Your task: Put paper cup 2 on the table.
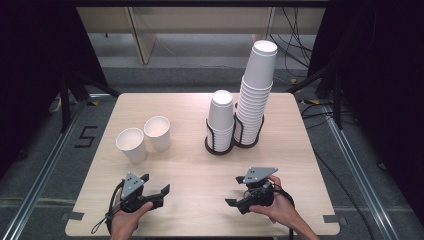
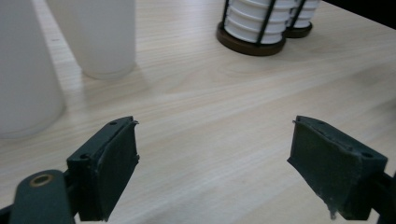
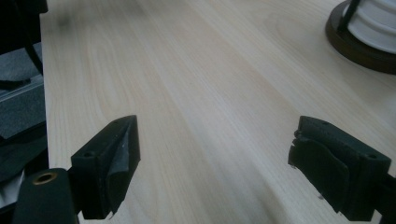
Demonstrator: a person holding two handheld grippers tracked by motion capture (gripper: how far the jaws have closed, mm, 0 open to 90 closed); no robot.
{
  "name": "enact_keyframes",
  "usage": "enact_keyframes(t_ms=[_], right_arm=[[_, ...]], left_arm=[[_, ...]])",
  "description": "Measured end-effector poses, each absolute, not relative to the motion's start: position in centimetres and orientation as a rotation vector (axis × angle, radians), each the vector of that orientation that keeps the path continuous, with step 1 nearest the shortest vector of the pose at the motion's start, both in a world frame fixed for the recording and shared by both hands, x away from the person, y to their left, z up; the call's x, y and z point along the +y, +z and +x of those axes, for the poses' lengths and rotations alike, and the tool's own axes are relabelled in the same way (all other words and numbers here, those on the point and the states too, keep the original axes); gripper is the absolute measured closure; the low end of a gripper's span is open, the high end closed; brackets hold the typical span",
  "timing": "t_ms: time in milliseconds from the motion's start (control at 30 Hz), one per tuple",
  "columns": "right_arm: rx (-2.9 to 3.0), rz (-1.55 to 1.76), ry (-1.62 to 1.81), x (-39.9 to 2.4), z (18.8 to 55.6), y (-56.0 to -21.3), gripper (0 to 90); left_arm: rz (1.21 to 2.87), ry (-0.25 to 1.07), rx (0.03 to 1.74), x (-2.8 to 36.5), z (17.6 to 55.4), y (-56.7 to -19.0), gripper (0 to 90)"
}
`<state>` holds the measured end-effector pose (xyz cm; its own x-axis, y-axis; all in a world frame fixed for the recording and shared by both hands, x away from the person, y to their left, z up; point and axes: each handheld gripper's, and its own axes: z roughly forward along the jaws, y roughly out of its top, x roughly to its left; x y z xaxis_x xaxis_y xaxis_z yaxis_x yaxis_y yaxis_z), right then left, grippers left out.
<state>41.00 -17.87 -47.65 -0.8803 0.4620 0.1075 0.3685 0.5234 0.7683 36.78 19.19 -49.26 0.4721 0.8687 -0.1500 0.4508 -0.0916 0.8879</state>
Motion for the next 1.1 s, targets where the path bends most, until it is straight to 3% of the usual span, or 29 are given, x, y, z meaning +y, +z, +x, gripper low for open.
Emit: enact_keyframes(t_ms=[533,1100], right_arm=[[2.602,0.825,1.313,-19.1,38.4,-48.0,15.9],[2.637,0.903,1.257,-19.4,36.6,-49.0,15.9]], left_arm=[[1.815,0.387,1.034,15.5,33.8,-49.9,14.2],[1.969,0.372,0.893,13.6,32.4,-49.9,14.2]])
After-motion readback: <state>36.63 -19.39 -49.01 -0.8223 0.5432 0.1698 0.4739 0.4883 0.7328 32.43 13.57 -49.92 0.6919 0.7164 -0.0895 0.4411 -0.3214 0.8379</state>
